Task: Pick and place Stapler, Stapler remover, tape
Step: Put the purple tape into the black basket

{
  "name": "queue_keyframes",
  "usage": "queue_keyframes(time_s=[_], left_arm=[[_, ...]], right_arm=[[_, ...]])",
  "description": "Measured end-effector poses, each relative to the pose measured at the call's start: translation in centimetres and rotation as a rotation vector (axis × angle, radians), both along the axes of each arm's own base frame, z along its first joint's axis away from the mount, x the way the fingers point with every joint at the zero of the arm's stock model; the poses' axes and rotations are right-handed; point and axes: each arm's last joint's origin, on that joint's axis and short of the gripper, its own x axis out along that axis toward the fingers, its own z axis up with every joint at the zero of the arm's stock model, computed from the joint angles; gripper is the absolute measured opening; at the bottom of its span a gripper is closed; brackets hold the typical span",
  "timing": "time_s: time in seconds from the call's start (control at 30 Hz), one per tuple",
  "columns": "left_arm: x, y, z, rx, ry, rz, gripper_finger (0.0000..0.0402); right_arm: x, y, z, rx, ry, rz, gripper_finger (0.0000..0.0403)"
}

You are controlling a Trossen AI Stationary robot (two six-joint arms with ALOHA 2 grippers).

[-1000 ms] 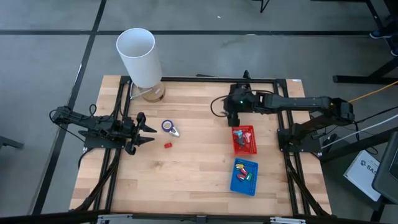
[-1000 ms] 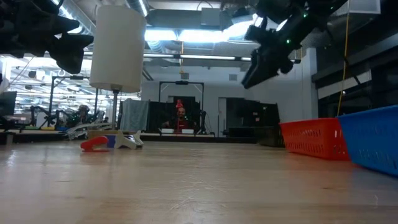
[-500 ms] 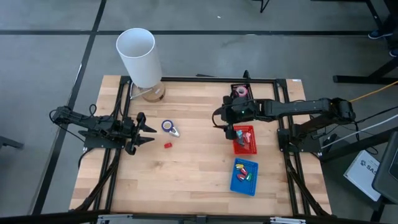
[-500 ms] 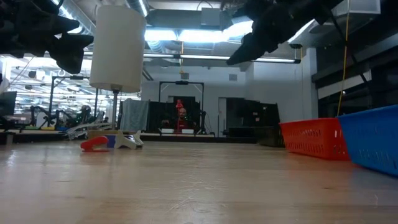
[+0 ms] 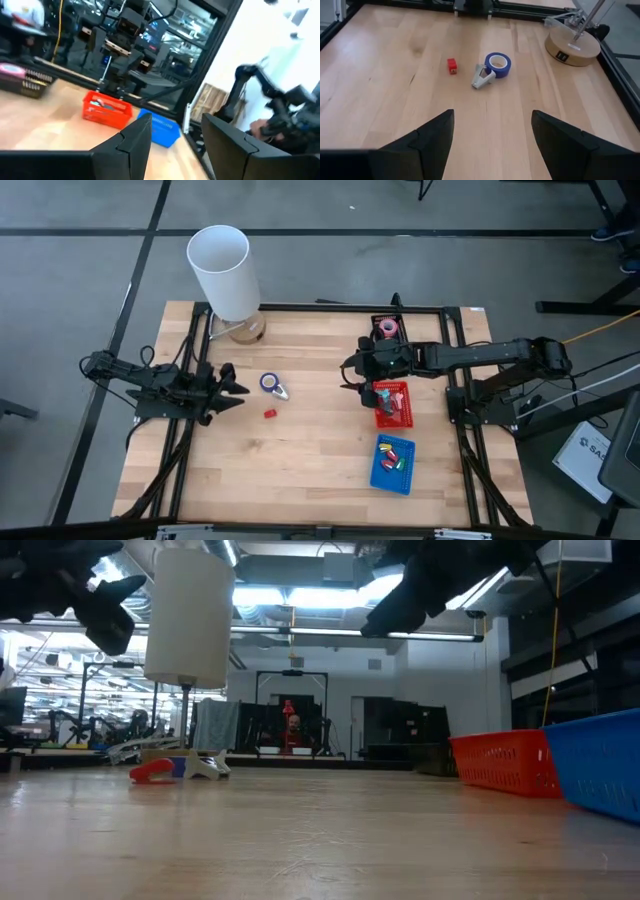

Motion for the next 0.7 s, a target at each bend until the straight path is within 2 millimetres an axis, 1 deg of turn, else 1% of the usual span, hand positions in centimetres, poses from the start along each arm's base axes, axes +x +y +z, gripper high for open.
queue_keyframes(time_s=[0.07,0.17,0.23,0.33,0.47,0.53,0.6,0.7], left_arm=[[0.0,0.1,-0.1,-0.024,0.014,0.048,0.0169],[0.1,0.5,-0.6,0.008,0.067,0.176,0.0169],[0.2,0.6,-0.8,0.018,0.092,0.213,0.0169],[0.4,0.5,-0.8,0.029,0.115,0.218,0.0169],[1.0,0.4,-0.5,0.115,0.186,0.247,0.0168],[1.5,0.3,-0.2,0.188,0.238,0.262,0.0168],[2.2,0.1,0.2,0.271,0.301,0.258,0.0168],[3.3,-0.2,0.4,0.38,0.444,0.245,0.0168]], right_arm=[[0.0,0.0,0.0,0.0,-0.004,0.0,0.0268],[0.0,0.0,0.1,0.0,-0.008,-0.001,0.0268],[0.1,0.0,0.1,-0.001,-0.015,0.0,0.0268],[0.1,0.0,0.1,0.002,-0.016,-0.002,0.0268],[0.1,0.0,0.1,0.002,-0.016,-0.002,0.0268],[0.1,0.0,0.1,0.002,-0.016,-0.002,0.0268],[0.1,0.0,0.1,0.002,-0.016,-0.002,0.0268],[0.1,0.0,0.1,0.001,-0.016,-0.002,0.0268]])
